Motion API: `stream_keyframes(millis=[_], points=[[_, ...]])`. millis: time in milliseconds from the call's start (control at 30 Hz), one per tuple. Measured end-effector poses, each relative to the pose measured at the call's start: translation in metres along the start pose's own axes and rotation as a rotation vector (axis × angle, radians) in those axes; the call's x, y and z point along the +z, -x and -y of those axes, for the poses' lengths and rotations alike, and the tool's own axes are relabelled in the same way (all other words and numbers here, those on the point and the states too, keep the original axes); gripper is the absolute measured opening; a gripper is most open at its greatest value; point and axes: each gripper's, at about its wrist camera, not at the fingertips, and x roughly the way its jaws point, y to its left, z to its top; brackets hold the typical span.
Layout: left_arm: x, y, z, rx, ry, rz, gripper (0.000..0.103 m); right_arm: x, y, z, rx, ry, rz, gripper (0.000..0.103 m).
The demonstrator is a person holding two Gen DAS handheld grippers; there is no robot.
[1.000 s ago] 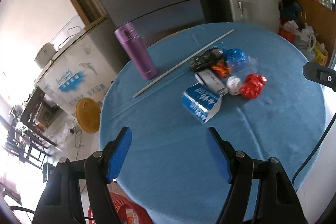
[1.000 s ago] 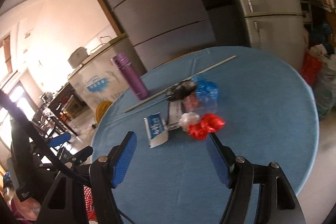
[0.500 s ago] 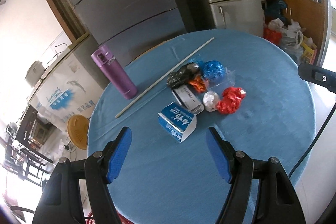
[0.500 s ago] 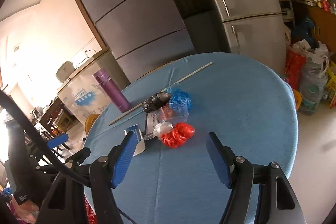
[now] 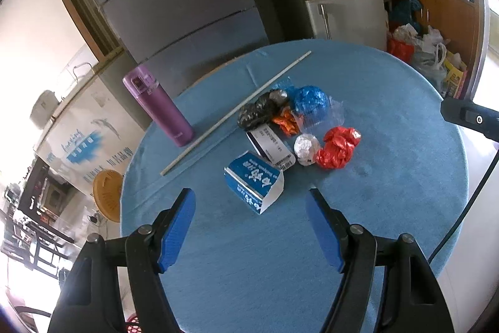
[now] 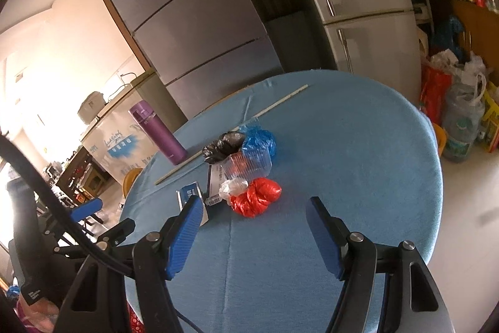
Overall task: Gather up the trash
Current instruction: 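Return both tools over the table toward the remaining trash, then grasp the blue toothpaste carton with the left tool while the right tool grasps the red bag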
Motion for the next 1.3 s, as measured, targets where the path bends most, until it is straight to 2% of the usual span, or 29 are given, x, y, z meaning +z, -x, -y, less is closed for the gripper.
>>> stream_keyframes(millis=[167, 333, 400, 500, 633, 700, 800, 867, 900, 967, 1067, 1200, 1300], points=[[-0.017, -0.035, -0.039, -0.035, 0.104, -0.096, 0.074, -0.006, -0.028, 0.015, 0.017, -0.059, -0.069, 0.072], [-0.037, -0.077, -0.086, -0.018, 0.219, -0.193, 0.074, -0.013, -0.073, 0.027, 0.04, -0.108, -0.159, 0.072], [-0.042, -0.09, -0.096, -0.062, 0.271, -0.225, 0.074, -0.013, -0.097, 0.034, 0.063, -0.159, -0.205, 0.072], [-0.039, -0.107, -0.106, -0.168, 0.338, -0.25, 0.074, -0.01, -0.128, 0.041, 0.085, -0.237, -0.245, 0.072], [-0.018, -0.132, -0.103, -0.263, 0.385, -0.25, 0.074, -0.003, -0.159, 0.041, 0.089, -0.304, -0.268, 0.072], [-0.007, -0.149, -0.097, -0.284, 0.403, -0.266, 0.074, -0.002, -0.172, 0.041, 0.08, -0.328, -0.282, 0.072], [0.003, -0.179, -0.091, -0.333, 0.485, -0.322, 0.074, -0.003, -0.19, 0.04, 0.055, -0.364, -0.311, 0.072], [0.006, -0.19, -0.089, -0.32, 0.527, -0.355, 0.074, -0.005, -0.199, 0.039, 0.018, -0.378, -0.324, 0.07], [0.009, -0.195, -0.086, -0.32, 0.552, -0.36, 0.074, -0.005, -0.199, 0.038, 0.01, -0.378, -0.3, 0.068], [0.017, -0.198, -0.078, -0.324, 0.568, -0.354, 0.074, -0.005, -0.203, 0.034, -0.005, -0.36, -0.304, 0.052], [0.029, -0.203, -0.061, -0.297, 0.556, -0.364, 0.074, -0.007, -0.208, 0.027, -0.006, -0.332, -0.304, 0.048], [0.033, -0.214, -0.043, -0.217, 0.523, -0.404, 0.075, -0.007, -0.207, 0.014, -0.026, -0.269, -0.281, 0.044], [0.026, -0.219, -0.04, -0.223, 0.535, -0.398, 0.081, -0.009, -0.2, 0.01, -0.031, -0.233, -0.261, 0.044]])
